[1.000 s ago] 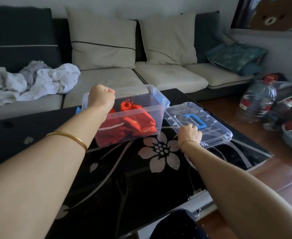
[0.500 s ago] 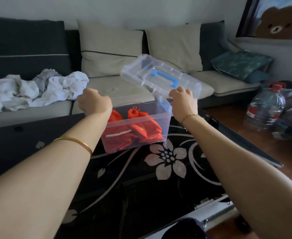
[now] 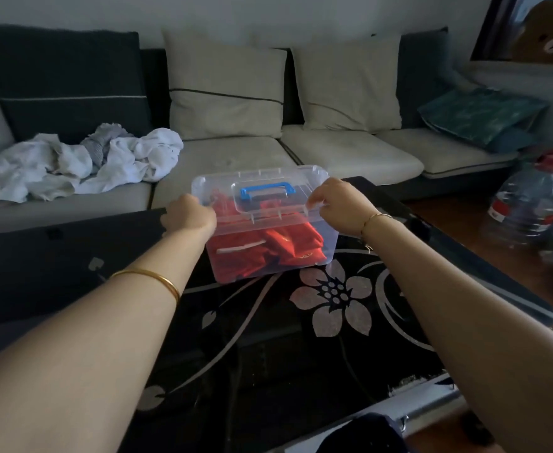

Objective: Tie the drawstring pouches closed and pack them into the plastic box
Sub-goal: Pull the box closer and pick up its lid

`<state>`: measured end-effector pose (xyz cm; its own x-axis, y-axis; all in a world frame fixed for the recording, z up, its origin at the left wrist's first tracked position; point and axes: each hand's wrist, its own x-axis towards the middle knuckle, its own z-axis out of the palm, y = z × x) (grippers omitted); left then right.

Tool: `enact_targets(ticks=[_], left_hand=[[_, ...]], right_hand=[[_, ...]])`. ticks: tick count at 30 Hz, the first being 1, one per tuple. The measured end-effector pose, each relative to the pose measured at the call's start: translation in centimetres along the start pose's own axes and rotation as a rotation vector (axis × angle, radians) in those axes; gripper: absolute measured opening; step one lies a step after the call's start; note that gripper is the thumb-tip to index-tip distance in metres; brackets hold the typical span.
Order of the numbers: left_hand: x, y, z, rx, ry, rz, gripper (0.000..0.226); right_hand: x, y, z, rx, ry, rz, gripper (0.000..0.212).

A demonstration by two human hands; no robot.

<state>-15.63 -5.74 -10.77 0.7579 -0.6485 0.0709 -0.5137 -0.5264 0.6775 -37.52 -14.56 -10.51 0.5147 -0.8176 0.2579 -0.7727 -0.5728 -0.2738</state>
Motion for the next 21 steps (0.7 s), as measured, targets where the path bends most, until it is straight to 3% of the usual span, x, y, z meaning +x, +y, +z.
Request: enact_targets(ticks=[4, 8, 12, 14, 17, 21], left_hand=[[0.2, -0.3, 0.2, 0.032, -0.013, -0.011, 0.035], [0.8, -0.7, 0.4, -0.137, -0.036, -0.065, 0.038], [1.1, -0.6, 0.2, -0.312, -0.027, -0.195, 0.055], [1.4, -0.8, 0.1, -0.349, -0.044, -0.225, 0.053], [1.3, -1.0, 0.1, -0.472, -0.093, -0.219, 0.037], [0.8, -1.0, 0.6, -0.469, 0.026, -0.164, 0.042]], right_hand=[[1.0, 0.9, 0.4, 0.103, 0.205, 0.186, 0.042], [1.8, 2.0, 1.6, 0.253, 0.2, 0.38, 0.028], [2.4, 2.4, 1.3, 0.637, 0.217, 0.638, 0.06], [2.2, 2.6, 1.4, 0.928, 0.17, 0.771, 0.065], [2.2, 3.0, 1.9, 1.109, 0.2, 0.797, 0.077], [2.4, 3.2, 2.2, 1.107, 0.378, 0.744, 0.08]])
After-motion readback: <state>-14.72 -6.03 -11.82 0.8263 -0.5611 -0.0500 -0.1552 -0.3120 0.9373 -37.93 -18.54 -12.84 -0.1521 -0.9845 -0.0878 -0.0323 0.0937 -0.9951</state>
